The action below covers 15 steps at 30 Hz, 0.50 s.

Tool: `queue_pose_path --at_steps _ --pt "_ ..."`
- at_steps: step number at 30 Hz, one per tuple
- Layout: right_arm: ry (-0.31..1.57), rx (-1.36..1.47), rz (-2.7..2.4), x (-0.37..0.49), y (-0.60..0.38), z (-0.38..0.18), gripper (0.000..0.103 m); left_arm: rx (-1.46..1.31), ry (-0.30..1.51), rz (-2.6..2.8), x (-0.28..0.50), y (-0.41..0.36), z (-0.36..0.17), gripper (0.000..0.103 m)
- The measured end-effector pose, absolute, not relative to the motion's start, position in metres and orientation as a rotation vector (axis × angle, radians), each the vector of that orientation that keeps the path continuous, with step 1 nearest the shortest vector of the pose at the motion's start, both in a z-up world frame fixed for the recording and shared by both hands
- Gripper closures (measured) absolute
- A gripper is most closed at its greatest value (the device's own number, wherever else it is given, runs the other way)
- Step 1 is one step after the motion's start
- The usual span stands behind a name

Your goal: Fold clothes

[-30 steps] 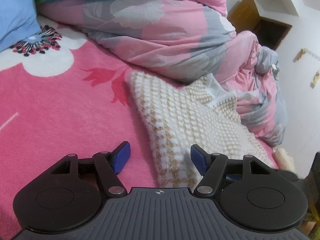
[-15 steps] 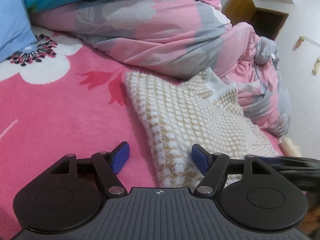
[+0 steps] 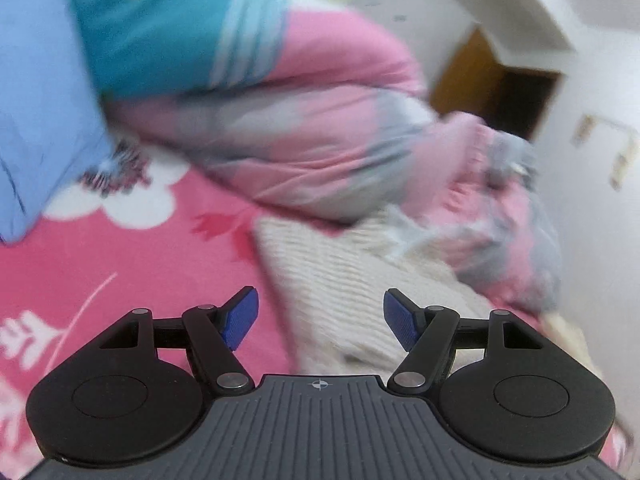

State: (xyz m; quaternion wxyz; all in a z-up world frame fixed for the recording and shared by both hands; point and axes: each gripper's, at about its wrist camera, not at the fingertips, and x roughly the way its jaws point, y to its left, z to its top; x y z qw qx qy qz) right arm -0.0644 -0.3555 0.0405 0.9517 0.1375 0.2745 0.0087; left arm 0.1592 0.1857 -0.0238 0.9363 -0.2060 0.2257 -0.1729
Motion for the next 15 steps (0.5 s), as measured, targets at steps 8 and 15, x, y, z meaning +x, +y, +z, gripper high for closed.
queue_pose_path --at_steps 8,15 --pt "0.615 0.093 0.109 0.01 -0.322 -0.011 0.074 -0.199 0.598 -0.506 0.073 0.096 -0.039 0.035" --pt "0.639 0.034 0.087 -0.019 -0.352 -0.028 0.074 -0.139 0.629 -0.423 0.018 0.101 -0.068 0.035"
